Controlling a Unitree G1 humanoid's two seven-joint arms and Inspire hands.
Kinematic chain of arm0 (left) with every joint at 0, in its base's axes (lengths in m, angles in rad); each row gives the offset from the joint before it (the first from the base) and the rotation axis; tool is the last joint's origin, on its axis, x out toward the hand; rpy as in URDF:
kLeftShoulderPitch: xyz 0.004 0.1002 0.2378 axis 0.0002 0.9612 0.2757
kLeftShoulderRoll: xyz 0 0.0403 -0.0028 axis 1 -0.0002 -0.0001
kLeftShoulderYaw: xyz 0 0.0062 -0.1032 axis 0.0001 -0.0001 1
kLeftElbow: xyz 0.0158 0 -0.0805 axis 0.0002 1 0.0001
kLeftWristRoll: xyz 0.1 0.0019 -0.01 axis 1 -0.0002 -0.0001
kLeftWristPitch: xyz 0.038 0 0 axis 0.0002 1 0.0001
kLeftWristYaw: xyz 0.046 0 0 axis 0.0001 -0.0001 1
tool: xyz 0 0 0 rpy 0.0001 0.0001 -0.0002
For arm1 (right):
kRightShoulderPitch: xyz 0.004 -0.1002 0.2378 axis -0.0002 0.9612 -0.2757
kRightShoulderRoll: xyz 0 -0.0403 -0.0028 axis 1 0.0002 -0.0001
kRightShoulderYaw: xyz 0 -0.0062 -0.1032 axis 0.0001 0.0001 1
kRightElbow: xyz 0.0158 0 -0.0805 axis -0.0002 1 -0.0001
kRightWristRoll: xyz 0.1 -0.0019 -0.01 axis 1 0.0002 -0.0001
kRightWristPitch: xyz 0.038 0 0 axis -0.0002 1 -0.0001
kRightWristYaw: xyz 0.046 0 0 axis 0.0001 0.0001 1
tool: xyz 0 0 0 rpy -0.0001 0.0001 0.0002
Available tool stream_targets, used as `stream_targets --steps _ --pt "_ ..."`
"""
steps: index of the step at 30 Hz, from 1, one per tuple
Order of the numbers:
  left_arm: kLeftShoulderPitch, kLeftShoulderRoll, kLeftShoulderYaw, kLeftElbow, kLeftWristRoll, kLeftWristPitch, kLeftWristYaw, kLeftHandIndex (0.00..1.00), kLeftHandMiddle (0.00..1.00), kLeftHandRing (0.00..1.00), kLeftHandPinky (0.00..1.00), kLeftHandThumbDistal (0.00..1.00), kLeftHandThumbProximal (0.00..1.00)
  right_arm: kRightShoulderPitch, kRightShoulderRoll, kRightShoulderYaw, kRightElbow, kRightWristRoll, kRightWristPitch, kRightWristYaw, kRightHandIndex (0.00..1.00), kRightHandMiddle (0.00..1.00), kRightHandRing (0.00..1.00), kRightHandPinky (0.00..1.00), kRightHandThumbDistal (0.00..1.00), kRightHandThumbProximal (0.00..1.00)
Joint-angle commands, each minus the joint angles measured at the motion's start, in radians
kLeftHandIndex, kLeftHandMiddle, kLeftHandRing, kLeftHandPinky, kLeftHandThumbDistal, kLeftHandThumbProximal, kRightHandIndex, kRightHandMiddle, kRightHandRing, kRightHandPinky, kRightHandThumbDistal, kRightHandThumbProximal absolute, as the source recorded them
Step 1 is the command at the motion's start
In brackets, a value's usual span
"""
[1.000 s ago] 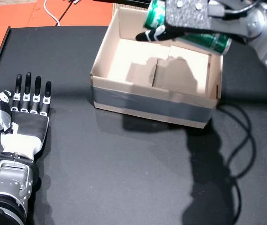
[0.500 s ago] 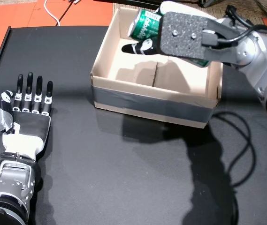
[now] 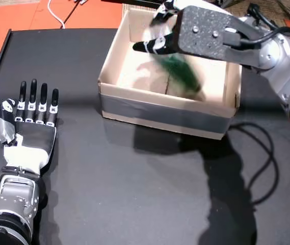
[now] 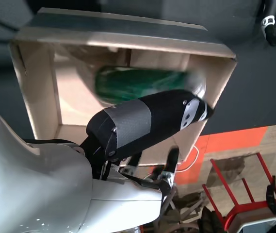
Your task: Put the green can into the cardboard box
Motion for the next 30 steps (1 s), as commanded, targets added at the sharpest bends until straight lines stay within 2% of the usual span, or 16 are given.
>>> stream_targets --steps 1,3,5,6,7,8,10,11,12,14,16,18,21,24,27,30 --pt "0.039 -0.007 0.004 0.022 0.0 0.005 0.023 0.55 0.57 0.65 0.74 0.0 0.55 -0.005 -0.012 0.029 -0.002 -0.025 -0.023 -0.024 0.76 0.82 0.84 0.8 0.62 0.72" --pt "0.04 -0.006 0.004 0.022 0.0 0.009 0.017 0.54 0.56 0.66 0.76 0.0 0.56 -0.008 -0.014 0.044 -0.001 -0.037 -0.029 -0.038 0.88 0.91 0.85 0.79 0.67 0.77" --pt "0.041 -0.005 0.002 0.022 0.004 0.007 0.011 0.54 0.56 0.66 0.76 0.0 0.56 -0.011 -0.017 0.063 0.0 -0.055 -0.034 -0.061 0.92 0.91 0.79 0.76 0.72 0.82" --pt "0.041 -0.005 0.001 0.022 0.005 0.006 0.012 0.54 0.56 0.67 0.76 0.0 0.56 -0.013 -0.019 0.075 0.0 -0.066 -0.033 -0.07 0.94 0.93 0.79 0.76 0.73 0.86" --pt "0.041 -0.004 0.0 0.022 0.006 0.006 0.013 0.54 0.56 0.67 0.76 0.0 0.57 -0.016 -0.021 0.086 0.001 -0.075 -0.034 -0.077 0.96 0.95 0.79 0.75 0.69 0.87" --pt "0.04 -0.004 0.001 0.023 0.005 0.007 0.014 0.54 0.55 0.66 0.75 0.0 0.57 -0.018 -0.021 0.092 0.002 -0.078 -0.03 -0.076 0.98 0.98 0.82 0.75 0.7 0.87" --pt "0.039 -0.005 0.004 0.023 0.002 0.006 0.018 0.54 0.55 0.65 0.74 0.0 0.56 -0.022 -0.019 0.089 0.003 -0.072 -0.013 -0.062 0.96 0.99 0.9 0.75 0.78 0.88" --pt "0.039 -0.005 0.005 0.023 0.0 0.006 0.016 0.54 0.55 0.66 0.74 0.0 0.56 -0.024 -0.018 0.087 0.004 -0.069 -0.007 -0.056 0.94 0.98 0.91 0.75 0.8 0.89" --pt "0.04 -0.006 0.008 0.023 -0.002 0.006 0.012 0.54 0.56 0.67 0.76 0.0 0.55 -0.024 -0.018 0.088 0.004 -0.068 -0.007 -0.054 0.93 0.96 0.87 0.75 0.78 0.89" --pt "0.041 -0.005 0.01 0.023 -0.005 0.011 0.006 0.54 0.57 0.68 0.76 0.0 0.54 -0.023 -0.018 0.08 0.004 -0.059 0.001 -0.044 0.84 0.92 0.88 0.74 0.81 0.86" --pt "0.04 -0.004 0.008 0.023 -0.002 0.01 0.009 0.54 0.55 0.67 0.76 0.0 0.54 -0.022 -0.02 0.083 0.003 -0.062 -0.004 -0.047 0.84 0.93 0.87 0.74 0.76 0.84" --pt "0.039 -0.003 0.005 0.023 0.003 0.007 0.015 0.54 0.55 0.66 0.76 0.0 0.58 -0.023 -0.021 0.095 0.003 -0.076 -0.009 -0.059 0.87 0.93 0.85 0.75 0.77 0.86" --pt "0.04 -0.002 0.006 0.023 0.001 0.012 0.011 0.55 0.56 0.67 0.76 0.0 0.56 -0.024 -0.024 0.101 0.003 -0.08 -0.011 -0.064 0.87 0.94 0.85 0.77 0.81 0.86" --pt "0.041 0.001 0.005 0.023 0.003 0.014 0.009 0.55 0.55 0.66 0.75 0.0 0.54 -0.027 -0.028 0.102 0.002 -0.078 -0.014 -0.059 0.96 0.98 0.85 0.79 0.8 0.87" --pt "0.043 0.003 0.005 0.024 0.003 0.016 0.006 0.56 0.55 0.66 0.77 0.0 0.54 -0.029 -0.028 0.083 0.001 -0.058 -0.003 -0.052 0.92 0.97 0.89 0.81 0.86 0.79" --pt "0.038 0.004 0.007 0.024 0.001 0.018 0.018 0.56 0.57 0.67 0.78 0.0 0.55 -0.027 -0.026 0.047 -0.003 -0.021 0.008 -0.066 0.83 0.89 0.89 0.8 0.83 0.59"
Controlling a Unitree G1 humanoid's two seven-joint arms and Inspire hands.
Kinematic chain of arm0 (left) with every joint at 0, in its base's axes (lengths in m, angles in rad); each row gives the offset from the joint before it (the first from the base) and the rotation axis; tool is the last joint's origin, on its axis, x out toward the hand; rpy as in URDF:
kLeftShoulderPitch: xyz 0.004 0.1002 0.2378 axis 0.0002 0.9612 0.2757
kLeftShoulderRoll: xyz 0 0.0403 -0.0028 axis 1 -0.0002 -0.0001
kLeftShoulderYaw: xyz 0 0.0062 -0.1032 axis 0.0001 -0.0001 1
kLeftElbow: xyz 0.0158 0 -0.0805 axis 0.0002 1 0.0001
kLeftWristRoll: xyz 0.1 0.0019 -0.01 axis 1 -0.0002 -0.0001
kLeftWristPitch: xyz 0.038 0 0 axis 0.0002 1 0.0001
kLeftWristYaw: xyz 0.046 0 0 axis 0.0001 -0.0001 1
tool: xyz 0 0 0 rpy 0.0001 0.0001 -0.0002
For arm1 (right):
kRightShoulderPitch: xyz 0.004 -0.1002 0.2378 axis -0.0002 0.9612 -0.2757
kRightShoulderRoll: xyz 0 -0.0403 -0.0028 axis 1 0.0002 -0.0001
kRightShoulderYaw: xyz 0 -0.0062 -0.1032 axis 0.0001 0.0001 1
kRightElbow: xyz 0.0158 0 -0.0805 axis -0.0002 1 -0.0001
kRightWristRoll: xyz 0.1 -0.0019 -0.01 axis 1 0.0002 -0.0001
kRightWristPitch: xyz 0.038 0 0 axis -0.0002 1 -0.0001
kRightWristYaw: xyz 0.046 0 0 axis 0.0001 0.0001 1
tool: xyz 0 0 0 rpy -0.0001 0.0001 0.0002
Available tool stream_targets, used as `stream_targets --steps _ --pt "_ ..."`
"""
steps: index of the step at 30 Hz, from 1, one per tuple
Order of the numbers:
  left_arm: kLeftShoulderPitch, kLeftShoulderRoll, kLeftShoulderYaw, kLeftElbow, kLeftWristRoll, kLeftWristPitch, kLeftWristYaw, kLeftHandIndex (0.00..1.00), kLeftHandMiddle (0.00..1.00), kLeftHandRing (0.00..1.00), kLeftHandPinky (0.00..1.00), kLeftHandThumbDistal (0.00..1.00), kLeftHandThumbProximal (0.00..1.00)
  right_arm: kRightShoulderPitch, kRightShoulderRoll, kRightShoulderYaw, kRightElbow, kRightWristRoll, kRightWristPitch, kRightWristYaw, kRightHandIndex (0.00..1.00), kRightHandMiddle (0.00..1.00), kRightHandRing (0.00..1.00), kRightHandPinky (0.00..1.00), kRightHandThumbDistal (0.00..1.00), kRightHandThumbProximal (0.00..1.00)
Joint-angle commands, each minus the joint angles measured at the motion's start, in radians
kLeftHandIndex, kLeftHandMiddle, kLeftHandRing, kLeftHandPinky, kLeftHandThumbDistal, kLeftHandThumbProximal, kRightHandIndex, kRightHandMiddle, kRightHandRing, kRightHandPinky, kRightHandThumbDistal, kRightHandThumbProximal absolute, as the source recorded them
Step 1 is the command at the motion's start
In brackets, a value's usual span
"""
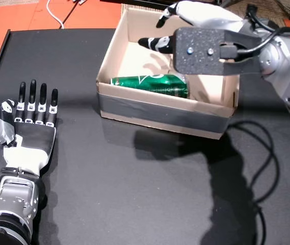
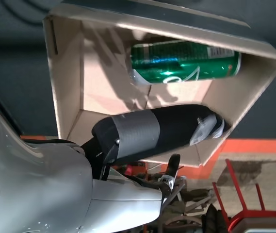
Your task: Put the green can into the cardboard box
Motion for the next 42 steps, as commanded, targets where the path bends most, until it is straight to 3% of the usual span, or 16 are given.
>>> stream_targets --steps 1,4,7,11,14,15,18,21,24,27,29,31,36,38,42 --pt "0.033 -0.002 0.002 0.022 0.003 0.008 0.031 0.57 0.57 0.67 0.77 0.0 0.55 -0.018 -0.008 -0.02 -0.005 0.023 -0.002 -0.023 0.8 0.87 0.88 0.8 0.84 0.55" --pt "0.033 -0.002 -0.001 0.022 0.007 0.004 0.033 0.55 0.55 0.66 0.76 0.0 0.57 -0.021 -0.017 -0.029 -0.015 0.027 -0.035 -0.097 0.82 0.85 0.85 0.81 0.86 0.48" --pt "0.033 0.002 0.001 0.023 0.005 0.009 0.037 0.54 0.54 0.64 0.75 0.0 0.58 -0.023 -0.037 -0.042 -0.027 0.033 -0.115 -0.171 0.74 0.82 0.84 0.82 0.91 0.6" --pt "0.031 0.006 0.002 0.023 0.005 0.01 0.041 0.53 0.54 0.64 0.74 0.0 0.57 -0.03 -0.074 -0.058 -0.048 0.043 -0.193 -0.205 0.75 0.81 0.84 0.84 0.97 0.66" --pt "0.03 0.009 0.003 0.023 0.005 0.014 0.039 0.54 0.54 0.63 0.75 0.0 0.58 -0.013 -0.109 -0.062 -0.075 0.052 -0.278 -0.248 0.74 0.79 0.83 0.84 0.95 0.65" --pt "0.029 0.01 0.002 0.023 0.006 0.013 0.042 0.54 0.54 0.63 0.75 0.0 0.59 -0.002 -0.123 -0.062 -0.087 0.052 -0.31 -0.271 0.74 0.78 0.83 0.84 0.92 0.64" --pt "0.026 0.01 -0.004 0.022 0.012 0.003 0.05 0.56 0.55 0.63 0.72 0.0 0.61 0.041 -0.172 -0.052 -0.146 0.031 -0.392 -0.375 0.74 0.77 0.81 0.84 0.82 0.49" --pt "0.026 0.01 -0.004 0.021 0.009 -0.002 0.059 0.56 0.55 0.63 0.73 0.0 0.61 0.104 -0.238 -0.043 -0.233 0.005 -0.478 -0.468 0.72 0.74 0.79 0.82 0.82 0.44" --pt "0.03 0.012 0.003 0.021 0.0 0.005 0.056 0.53 0.53 0.64 0.74 0.0 0.57 0.223 -0.327 -0.064 -0.38 -0.001 -0.549 -0.51 0.66 0.72 0.78 0.8 0.86 0.34" --pt "0.032 0.015 0.006 0.022 0.0 0.01 0.058 0.53 0.52 0.62 0.73 0.0 0.55 0.423 -0.42 -0.118 -0.583 -0.005 -0.6 -0.554 0.65 0.72 0.77 0.82 0.91 0.45" --pt "0.033 0.016 0.005 0.022 0.004 0.011 0.061 0.52 0.52 0.62 0.71 0.0 0.55 0.573 -0.464 -0.168 -0.715 0.002 -0.611 -0.566 0.66 0.73 0.8 0.87 0.86 0.54" --pt "0.034 0.018 0.007 0.022 0.003 0.015 0.058 0.52 0.52 0.62 0.72 0.0 0.55 0.729 -0.488 -0.221 -0.819 0.059 -0.628 -0.544 0.69 0.76 0.84 0.92 0.83 0.54" --pt "0.036 0.022 0.001 0.02 0.009 0.013 0.048 0.54 0.53 0.64 0.76 0.0 0.58 1.012 -0.451 -0.31 -0.926 0.202 -0.712 -0.518 0.66 0.76 0.84 0.95 0.77 0.46" --pt "0.037 0.025 -0.002 0.02 0.011 0.014 0.054 0.54 0.53 0.64 0.77 0.0 0.58 1.103 -0.427 -0.347 -0.958 0.205 -0.714 -0.523 0.67 0.76 0.84 0.97 0.78 0.56" --pt "0.036 0.028 -0.008 0.02 0.013 0.011 0.059 0.55 0.53 0.63 0.78 0.0 0.59 1.197 -0.378 -0.387 -0.928 0.236 -0.775 -0.514 0.68 0.77 0.85 0.99 0.81 0.42"
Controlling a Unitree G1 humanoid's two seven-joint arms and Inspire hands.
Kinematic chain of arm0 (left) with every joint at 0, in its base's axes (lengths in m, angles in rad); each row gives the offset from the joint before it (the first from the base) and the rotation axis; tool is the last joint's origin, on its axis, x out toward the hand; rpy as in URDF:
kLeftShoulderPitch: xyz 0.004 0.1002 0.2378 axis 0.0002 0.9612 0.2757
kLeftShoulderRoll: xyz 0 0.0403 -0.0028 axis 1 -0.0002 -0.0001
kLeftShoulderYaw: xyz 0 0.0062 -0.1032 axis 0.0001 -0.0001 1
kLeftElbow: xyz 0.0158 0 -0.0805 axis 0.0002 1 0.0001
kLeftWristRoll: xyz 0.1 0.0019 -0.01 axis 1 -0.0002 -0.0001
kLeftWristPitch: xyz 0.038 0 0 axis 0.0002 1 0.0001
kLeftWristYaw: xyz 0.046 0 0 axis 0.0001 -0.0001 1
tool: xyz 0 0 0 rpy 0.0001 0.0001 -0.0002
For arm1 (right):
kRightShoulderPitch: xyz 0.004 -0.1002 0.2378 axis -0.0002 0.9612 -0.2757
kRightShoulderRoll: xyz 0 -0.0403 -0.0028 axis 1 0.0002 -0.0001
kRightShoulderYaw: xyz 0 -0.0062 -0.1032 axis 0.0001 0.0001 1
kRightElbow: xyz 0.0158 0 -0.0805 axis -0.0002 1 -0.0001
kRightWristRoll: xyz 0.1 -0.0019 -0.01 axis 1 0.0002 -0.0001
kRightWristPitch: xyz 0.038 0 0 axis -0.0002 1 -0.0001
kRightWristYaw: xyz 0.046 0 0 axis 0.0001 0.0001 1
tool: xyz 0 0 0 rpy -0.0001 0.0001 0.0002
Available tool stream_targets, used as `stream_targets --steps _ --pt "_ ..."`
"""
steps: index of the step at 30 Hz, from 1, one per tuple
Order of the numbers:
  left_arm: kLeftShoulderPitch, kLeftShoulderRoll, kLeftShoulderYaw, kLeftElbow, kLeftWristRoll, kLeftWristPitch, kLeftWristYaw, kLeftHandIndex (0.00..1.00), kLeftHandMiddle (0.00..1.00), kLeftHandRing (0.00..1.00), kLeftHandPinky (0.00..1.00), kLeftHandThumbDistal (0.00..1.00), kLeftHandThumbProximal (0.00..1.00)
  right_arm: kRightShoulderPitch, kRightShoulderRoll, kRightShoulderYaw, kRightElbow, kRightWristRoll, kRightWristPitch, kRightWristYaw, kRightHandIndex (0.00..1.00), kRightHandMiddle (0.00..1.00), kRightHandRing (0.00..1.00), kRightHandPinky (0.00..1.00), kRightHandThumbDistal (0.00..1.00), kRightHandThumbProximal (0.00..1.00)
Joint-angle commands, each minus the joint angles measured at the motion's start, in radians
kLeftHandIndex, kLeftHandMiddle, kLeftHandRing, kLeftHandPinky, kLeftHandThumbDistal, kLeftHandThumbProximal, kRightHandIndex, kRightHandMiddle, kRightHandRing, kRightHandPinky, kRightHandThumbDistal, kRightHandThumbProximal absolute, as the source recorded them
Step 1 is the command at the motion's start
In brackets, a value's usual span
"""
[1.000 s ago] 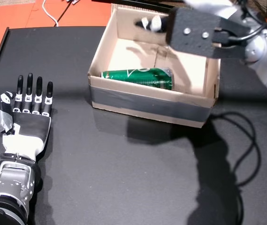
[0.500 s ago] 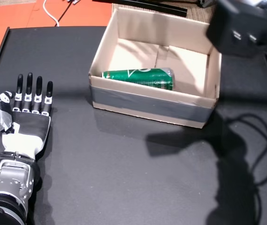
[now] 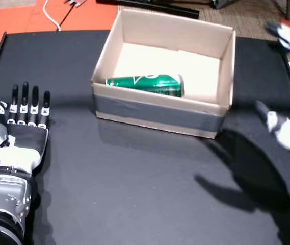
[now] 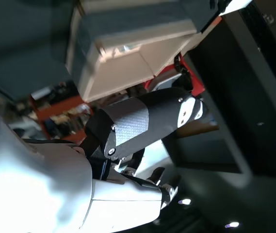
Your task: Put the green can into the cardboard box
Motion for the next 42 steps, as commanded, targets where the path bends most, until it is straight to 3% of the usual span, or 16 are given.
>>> stream_targets --steps 1,6,12,13,15,16,17,18,20,21,23,24,27,40,41,42 --pt "0.034 0.001 -0.003 0.019 0.011 0.003 0.016 0.55 0.53 0.63 0.77 0.0 0.59 0.038 0.024 -0.015 0.019 0.048 -0.031 0.024 0.68 0.78 0.86 0.99 0.81 0.37" --pt "0.034 0.003 -0.005 0.02 0.011 0.003 0.018 0.54 0.53 0.62 0.76 0.0 0.58 0.109 0.063 -0.03 0.077 0.093 -0.046 0.076 0.68 0.78 0.86 0.99 0.95 0.27" --pt "0.035 0.01 -0.005 0.02 0.01 0.008 0.016 0.54 0.53 0.63 0.74 0.0 0.56 0.136 0.197 -0.017 0.292 0.028 -0.137 0.029 0.62 0.75 0.84 0.97 1.0 0.39" --pt "0.036 0.012 -0.004 0.02 0.009 0.01 0.015 0.54 0.53 0.62 0.74 0.0 0.56 0.125 0.214 -0.01 0.366 -0.002 -0.163 0.006 0.62 0.76 0.85 0.98 0.94 0.37" --pt "0.035 0.014 0.002 0.02 0.003 0.013 0.018 0.52 0.5 0.6 0.72 0.0 0.53 0.08 0.258 -0.005 0.529 -0.044 -0.23 -0.057 0.57 0.7 0.78 0.91 0.28 0.56" --pt "0.035 0.015 0.004 0.02 0.002 0.015 0.019 0.51 0.5 0.59 0.71 0.0 0.52 0.055 0.284 -0.005 0.598 -0.023 -0.262 -0.058 0.55 0.68 0.76 0.87 0.06 0.69" --pt "0.034 0.016 0.004 0.02 0.001 0.016 0.018 0.52 0.5 0.59 0.7 0.0 0.51 0.035 0.305 -0.004 0.649 -0.004 -0.294 -0.055 0.53 0.66 0.74 0.86 0.08 0.81" --pt "0.034 0.018 0.004 0.02 0.003 0.016 0.016 0.52 0.5 0.59 0.7 0.0 0.51 0.012 0.322 0.006 0.698 0.039 -0.333 -0.019 0.52 0.65 0.72 0.86 0.1 0.85" --pt "0.033 0.023 0.003 0.021 0.004 0.026 0.012 0.53 0.5 0.59 0.7 0.0 0.56 -0.019 0.376 0.022 0.764 0.129 -0.391 0.045 0.49 0.63 0.72 0.82 0.08 0.82" --pt "0.032 0.026 0.003 0.021 0.004 0.029 0.013 0.53 0.5 0.59 0.71 0.0 0.57 -0.03 0.4 0.015 0.789 0.159 -0.387 0.067 0.46 0.6 0.69 0.78 0.16 0.74" --pt "0.033 0.029 0.004 0.021 0.004 0.035 0.007 0.53 0.51 0.6 0.74 0.0 0.57 -0.044 0.456 -0.04 0.822 0.276 -0.2 0.185 0.49 0.57 0.61 0.66 0.34 0.88" --pt "0.034 0.031 0.004 0.021 0.003 0.036 0.006 0.53 0.51 0.59 0.74 0.0 0.57 -0.063 0.467 -0.074 0.83 0.324 -0.05 0.228 0.57 0.61 0.63 0.67 0.21 0.91" --pt "0.034 0.033 0.002 0.021 0.007 0.033 0.001 0.54 0.52 0.61 0.77 0.0 0.58 -0.086 0.472 -0.111 0.816 0.381 0.145 0.29 0.61 0.63 0.64 0.68 0.17 0.92" --pt "0.031 0.047 -0.001 0.023 0.009 0.041 0.008 0.52 0.51 0.59 0.76 0.0 0.62 -0.068 0.493 -0.128 0.746 0.39 0.21 0.322 0.61 0.63 0.64 0.67 0.16 0.92" --pt "0.031 0.048 -0.001 0.023 0.009 0.041 0.01 0.51 0.52 0.62 0.78 0.0 0.62 -0.035 0.524 -0.127 0.754 0.362 0.101 0.267 0.46 0.56 0.62 0.68 0.83 0.86" --pt "0.031 0.048 0.0 0.023 0.008 0.041 0.01 0.51 0.53 0.63 0.77 0.0 0.61 -0.005 0.544 -0.122 0.761 0.325 -0.03 0.227 0.42 0.54 0.63 0.71 0.51 0.86"
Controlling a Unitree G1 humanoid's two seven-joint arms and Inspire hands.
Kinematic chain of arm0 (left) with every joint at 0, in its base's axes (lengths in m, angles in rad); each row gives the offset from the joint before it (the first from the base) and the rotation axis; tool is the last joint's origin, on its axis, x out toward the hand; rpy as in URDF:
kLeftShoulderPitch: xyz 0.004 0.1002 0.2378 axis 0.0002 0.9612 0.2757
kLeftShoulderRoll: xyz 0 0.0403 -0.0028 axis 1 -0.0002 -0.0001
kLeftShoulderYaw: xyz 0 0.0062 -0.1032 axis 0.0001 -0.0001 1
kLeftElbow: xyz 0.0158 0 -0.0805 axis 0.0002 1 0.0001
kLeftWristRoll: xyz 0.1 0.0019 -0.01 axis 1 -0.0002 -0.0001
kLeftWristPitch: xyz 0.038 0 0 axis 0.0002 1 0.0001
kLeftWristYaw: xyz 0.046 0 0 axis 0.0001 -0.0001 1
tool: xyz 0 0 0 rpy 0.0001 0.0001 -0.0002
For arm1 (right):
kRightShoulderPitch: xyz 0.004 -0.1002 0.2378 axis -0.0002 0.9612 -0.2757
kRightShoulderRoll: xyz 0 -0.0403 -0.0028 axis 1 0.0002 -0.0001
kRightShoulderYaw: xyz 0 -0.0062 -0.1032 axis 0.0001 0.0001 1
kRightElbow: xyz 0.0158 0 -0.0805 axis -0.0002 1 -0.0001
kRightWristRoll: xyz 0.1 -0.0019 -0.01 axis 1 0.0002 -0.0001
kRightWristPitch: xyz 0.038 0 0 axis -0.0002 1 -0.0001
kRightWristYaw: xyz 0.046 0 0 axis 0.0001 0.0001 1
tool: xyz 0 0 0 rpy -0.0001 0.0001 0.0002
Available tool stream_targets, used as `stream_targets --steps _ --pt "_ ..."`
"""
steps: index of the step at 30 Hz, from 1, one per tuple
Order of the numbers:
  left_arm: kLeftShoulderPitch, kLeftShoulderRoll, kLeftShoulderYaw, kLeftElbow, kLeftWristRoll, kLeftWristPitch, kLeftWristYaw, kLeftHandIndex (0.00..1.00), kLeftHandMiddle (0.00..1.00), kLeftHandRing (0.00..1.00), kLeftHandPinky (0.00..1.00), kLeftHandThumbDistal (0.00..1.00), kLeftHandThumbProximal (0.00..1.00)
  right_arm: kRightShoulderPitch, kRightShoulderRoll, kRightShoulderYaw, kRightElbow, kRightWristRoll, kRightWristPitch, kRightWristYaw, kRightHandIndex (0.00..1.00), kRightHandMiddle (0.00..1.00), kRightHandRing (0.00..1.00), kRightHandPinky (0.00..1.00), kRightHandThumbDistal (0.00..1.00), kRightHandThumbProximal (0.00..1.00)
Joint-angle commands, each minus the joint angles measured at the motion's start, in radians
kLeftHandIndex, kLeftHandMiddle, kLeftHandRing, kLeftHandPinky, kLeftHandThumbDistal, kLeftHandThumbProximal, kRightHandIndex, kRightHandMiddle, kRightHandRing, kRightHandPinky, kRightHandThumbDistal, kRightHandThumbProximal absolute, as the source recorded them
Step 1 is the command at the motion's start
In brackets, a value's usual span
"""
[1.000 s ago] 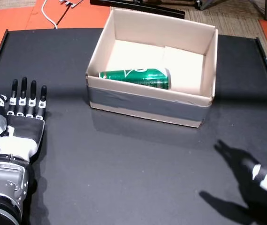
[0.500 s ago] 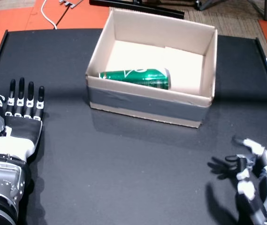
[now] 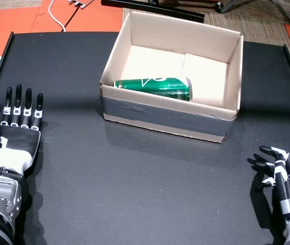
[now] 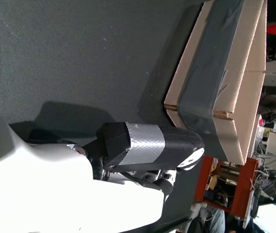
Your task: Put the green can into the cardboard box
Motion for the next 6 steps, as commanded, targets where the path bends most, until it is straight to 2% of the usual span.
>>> stream_targets --steps 1,2,3,4,5,6 --pt "0.026 0.005 0.001 0.013 0.007 0.006 0.013 0.51 0.52 0.62 0.76 0.0 0.61 0.103 0.056 0.011 0.037 -0.053 -0.183 -0.05 0.42 0.54 0.64 0.74 0.34 0.77" --pt "0.026 0.005 0.001 0.013 0.008 0.005 0.013 0.51 0.53 0.62 0.76 0.0 0.6 0.119 0.065 0.015 0.04 -0.076 -0.241 -0.069 0.43 0.57 0.66 0.75 0.25 0.66" --pt "0.025 0.005 0.001 0.012 0.008 0.006 0.013 0.52 0.53 0.62 0.77 0.0 0.6 0.124 0.064 0.019 0.041 -0.106 -0.263 -0.096 0.43 0.58 0.67 0.75 0.23 0.63" --pt "0.026 0.005 -0.003 0.012 0.011 0.003 0.012 0.52 0.53 0.62 0.76 0.0 0.61 0.126 0.062 0.021 0.04 -0.131 -0.273 -0.122 0.43 0.57 0.66 0.75 0.13 0.64" --pt "0.026 0.005 -0.004 0.012 0.013 0.001 0.012 0.51 0.53 0.62 0.76 0.0 0.61 0.126 0.058 0.022 0.045 -0.152 -0.279 -0.144 0.42 0.57 0.65 0.75 0.12 0.58" --pt "0.026 0.005 -0.005 0.013 0.014 0.001 0.011 0.51 0.52 0.61 0.76 0.0 0.6 0.125 0.056 0.024 0.049 -0.171 -0.279 -0.165 0.42 0.57 0.66 0.76 0.17 0.54"
